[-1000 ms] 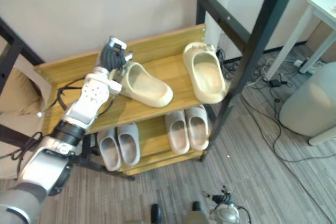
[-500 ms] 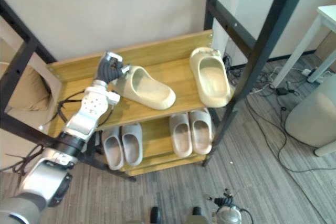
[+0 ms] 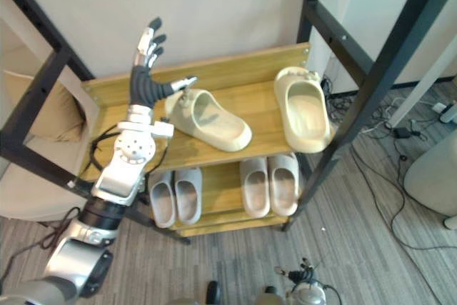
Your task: Organize the slippers on the shoe rack
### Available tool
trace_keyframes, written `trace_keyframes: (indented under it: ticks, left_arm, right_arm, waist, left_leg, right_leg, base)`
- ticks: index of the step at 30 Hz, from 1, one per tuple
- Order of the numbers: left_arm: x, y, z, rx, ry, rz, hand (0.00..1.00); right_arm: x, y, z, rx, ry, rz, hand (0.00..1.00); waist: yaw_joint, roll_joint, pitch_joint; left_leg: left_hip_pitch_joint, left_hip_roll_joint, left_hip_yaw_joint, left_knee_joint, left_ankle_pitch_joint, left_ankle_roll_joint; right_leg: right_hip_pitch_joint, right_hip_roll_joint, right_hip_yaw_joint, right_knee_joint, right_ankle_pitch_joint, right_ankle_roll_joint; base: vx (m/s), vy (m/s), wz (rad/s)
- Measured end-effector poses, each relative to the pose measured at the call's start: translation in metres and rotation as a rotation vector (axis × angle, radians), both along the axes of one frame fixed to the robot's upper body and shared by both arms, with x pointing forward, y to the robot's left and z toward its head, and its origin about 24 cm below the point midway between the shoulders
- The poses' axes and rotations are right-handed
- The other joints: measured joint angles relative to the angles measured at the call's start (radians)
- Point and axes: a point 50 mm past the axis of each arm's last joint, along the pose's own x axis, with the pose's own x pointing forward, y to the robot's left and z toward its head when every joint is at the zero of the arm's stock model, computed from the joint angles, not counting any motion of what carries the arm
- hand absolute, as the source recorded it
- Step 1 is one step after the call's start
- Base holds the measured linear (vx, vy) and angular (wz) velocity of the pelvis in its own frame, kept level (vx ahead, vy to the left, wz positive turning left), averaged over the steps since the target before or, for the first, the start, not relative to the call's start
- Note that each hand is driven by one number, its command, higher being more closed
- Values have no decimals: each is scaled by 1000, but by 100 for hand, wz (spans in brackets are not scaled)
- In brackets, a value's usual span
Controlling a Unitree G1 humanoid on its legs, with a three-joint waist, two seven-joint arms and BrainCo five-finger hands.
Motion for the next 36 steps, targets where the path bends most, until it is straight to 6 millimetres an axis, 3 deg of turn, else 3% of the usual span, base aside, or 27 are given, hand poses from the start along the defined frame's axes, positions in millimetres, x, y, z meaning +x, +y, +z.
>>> trace_keyframes:
  ticks: [10,17,23,36]
  left_arm:
    - [-7,-6,-21,-74,66,-8,0]
    - [-2,-6,-35,-62,126,41,0]
    - [7,4,-54,-83,223,124,0]
    - [16,24,-75,-47,321,256,0]
  right_arm:
    - [1,2,0,2,3,14,0]
    - [4,5,0,3,-1,33,0]
    - [-1,4,-1,-1,10,23,0]
    - [2,5,0,8,-12,-8,0]
  waist:
    - [9,-3,-4]
    - [9,-5,-5]
    - [6,-22,-28]
    - [-5,-30,-32]
  left_leg:
    - [-15,0,-9,5,1,0]
    - [-17,0,-7,5,3,-2]
    - [-33,2,-3,4,7,-5]
    - [-49,14,22,-1,11,-11]
  right_leg:
    - [-4,-1,-14,2,-1,-1]
    - [-20,-2,-13,14,-6,-3]
    - [-41,-5,-10,30,-10,-5]
    - [-73,6,5,48,-13,-13]
  base:
    - [1,-9,3]
    - [-4,-1,0]
    - [0,0,0]
    - [-1,-6,-3]
